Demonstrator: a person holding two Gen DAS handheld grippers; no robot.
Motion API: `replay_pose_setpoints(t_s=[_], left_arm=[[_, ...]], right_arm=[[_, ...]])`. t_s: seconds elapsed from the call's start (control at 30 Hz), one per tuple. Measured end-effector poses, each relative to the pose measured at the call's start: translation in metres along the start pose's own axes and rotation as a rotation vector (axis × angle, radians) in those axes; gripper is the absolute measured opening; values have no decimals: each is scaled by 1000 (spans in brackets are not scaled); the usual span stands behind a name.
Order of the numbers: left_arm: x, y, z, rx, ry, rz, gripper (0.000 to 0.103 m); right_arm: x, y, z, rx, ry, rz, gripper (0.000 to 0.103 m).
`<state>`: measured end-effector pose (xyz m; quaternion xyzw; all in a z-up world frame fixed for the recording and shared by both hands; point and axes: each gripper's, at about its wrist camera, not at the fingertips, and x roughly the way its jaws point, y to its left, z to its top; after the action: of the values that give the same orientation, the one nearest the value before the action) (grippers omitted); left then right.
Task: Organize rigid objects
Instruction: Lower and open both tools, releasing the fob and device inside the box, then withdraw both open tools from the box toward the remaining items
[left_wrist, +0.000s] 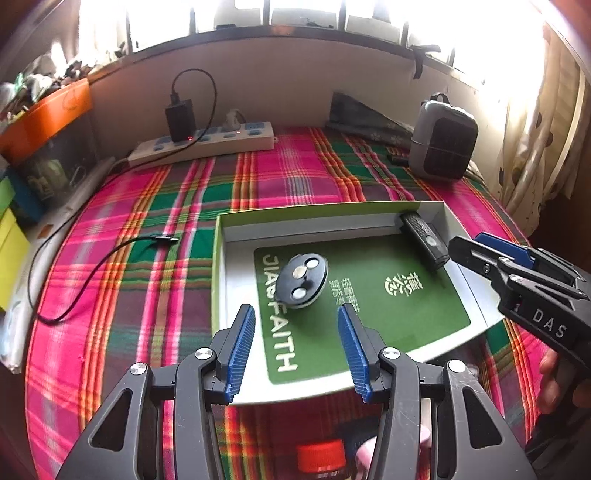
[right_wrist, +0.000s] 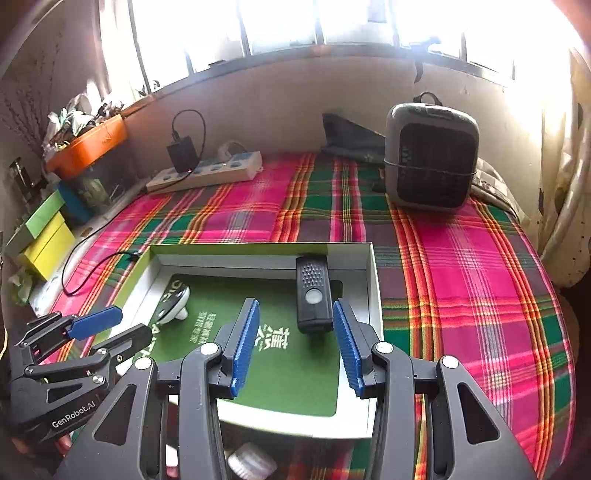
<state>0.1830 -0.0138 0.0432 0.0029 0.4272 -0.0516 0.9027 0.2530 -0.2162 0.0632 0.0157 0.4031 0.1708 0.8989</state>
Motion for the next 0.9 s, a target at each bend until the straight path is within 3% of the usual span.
replay_pose_setpoints(t_s=[0.63, 0.9], left_arm=[[-52, 21, -37, -46, -47, 30, 46], [-63, 28, -58, -58, -45, 22, 46]], right_arm=[[-54, 15, -18, 25, -75, 43, 43], [-76, 17, -43, 21, -76, 40, 43]])
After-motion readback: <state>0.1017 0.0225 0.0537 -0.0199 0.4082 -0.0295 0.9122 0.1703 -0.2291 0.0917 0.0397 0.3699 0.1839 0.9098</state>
